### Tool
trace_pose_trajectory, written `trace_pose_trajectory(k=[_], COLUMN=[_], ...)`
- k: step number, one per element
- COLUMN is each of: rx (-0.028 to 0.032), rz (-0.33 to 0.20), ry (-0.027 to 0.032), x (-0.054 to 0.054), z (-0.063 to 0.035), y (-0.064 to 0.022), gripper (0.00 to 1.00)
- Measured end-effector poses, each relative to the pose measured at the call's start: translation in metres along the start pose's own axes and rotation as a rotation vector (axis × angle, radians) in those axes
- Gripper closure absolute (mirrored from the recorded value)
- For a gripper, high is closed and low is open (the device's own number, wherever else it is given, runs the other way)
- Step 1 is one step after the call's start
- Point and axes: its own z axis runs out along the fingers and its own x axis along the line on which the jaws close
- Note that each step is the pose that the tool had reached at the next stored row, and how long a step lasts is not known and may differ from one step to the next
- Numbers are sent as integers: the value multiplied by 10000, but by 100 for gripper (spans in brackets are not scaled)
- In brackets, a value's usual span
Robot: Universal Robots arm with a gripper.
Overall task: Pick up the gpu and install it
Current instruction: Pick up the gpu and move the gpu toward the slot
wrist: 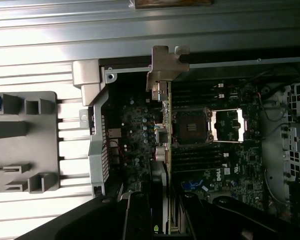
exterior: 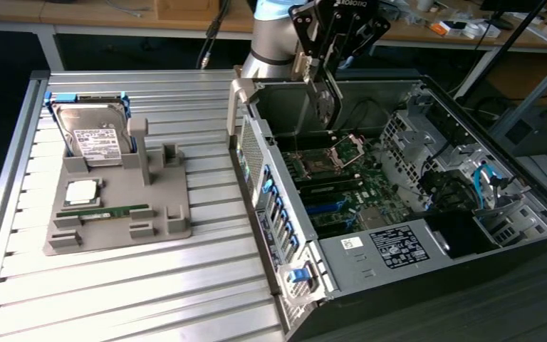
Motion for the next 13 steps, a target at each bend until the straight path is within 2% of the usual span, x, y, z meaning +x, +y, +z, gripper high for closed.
trace_pose_trajectory(k=[13], rx=[5], rz=[0], ry=[-1], x=[-39], z=[9], y=[2], gripper=[73])
